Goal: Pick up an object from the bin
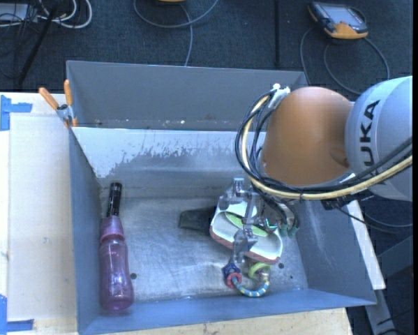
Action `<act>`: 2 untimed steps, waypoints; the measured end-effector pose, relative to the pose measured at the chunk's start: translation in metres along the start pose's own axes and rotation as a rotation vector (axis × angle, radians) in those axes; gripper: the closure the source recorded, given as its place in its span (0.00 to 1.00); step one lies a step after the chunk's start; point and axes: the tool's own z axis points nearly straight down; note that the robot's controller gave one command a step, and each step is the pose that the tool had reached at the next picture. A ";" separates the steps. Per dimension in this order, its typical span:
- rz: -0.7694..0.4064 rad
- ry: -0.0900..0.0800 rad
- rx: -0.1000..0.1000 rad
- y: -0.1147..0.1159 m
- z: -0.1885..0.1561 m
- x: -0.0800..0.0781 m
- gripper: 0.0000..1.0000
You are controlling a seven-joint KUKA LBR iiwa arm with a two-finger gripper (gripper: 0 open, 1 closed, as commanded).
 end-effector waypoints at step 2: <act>0.005 -0.009 0.000 -0.001 -0.004 -0.002 1.00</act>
Offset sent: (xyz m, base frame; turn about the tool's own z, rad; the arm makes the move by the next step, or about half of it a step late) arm 0.0000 0.0000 0.0000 0.0000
